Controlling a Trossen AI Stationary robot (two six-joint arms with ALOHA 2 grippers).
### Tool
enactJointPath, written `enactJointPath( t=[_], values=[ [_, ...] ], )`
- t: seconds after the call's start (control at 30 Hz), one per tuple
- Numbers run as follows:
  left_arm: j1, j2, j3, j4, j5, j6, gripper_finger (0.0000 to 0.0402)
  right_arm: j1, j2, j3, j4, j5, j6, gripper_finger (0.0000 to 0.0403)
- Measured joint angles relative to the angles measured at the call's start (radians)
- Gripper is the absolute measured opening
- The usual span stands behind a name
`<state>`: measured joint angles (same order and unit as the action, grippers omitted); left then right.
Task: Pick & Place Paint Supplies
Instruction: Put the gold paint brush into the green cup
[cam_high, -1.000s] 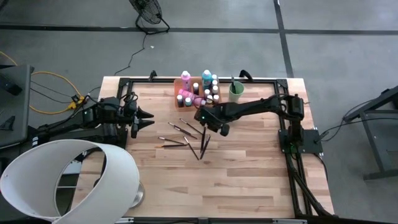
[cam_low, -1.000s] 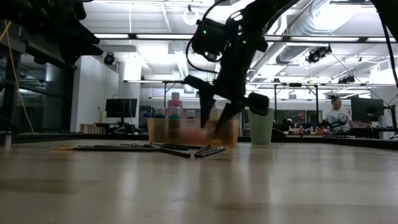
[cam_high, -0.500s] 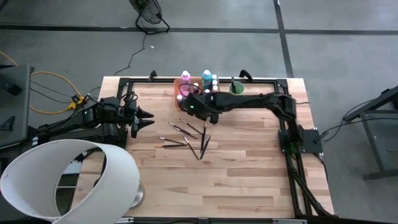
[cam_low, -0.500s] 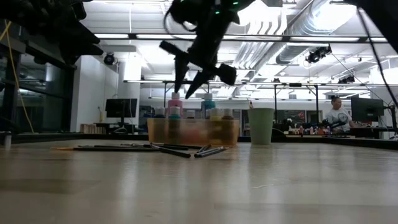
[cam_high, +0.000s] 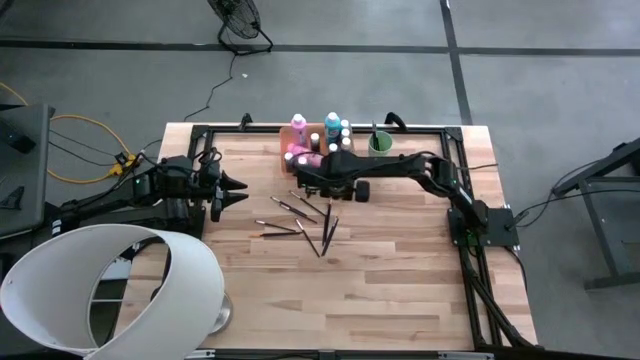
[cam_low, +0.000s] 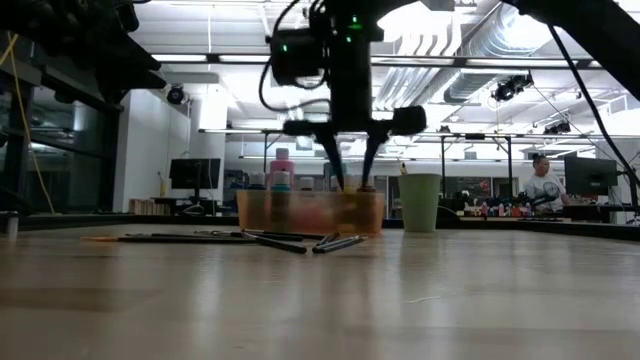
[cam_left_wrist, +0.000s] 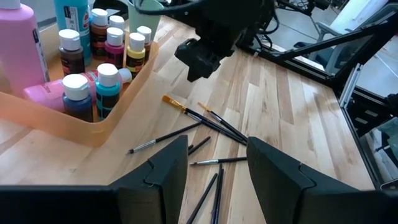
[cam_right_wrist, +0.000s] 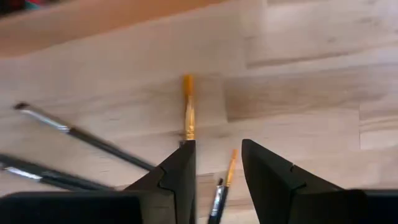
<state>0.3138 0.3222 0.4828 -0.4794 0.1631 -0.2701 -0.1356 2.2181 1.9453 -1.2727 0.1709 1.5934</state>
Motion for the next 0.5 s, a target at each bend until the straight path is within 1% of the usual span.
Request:
enactJointPath(
  t=[0.23,0.33,0.5],
  values=[
    [0.0,0.0,0.0,-0.002,0.003,0.003,0.0161,0.005,0.0,-0.157,0.016,-0.102,0.034,0.0124],
    [0.0,0.0,0.0,-0.004,0.003,0.003,0.0161,0.012,0.001,-0.171,0.041,-0.102,0.028,0.0124],
    [0.0,0.0,0.0,-0.025,0.003,0.003,0.0161,0.018,0.001,-0.171,0.144,-0.097,0.005,0.0124]
  ],
)
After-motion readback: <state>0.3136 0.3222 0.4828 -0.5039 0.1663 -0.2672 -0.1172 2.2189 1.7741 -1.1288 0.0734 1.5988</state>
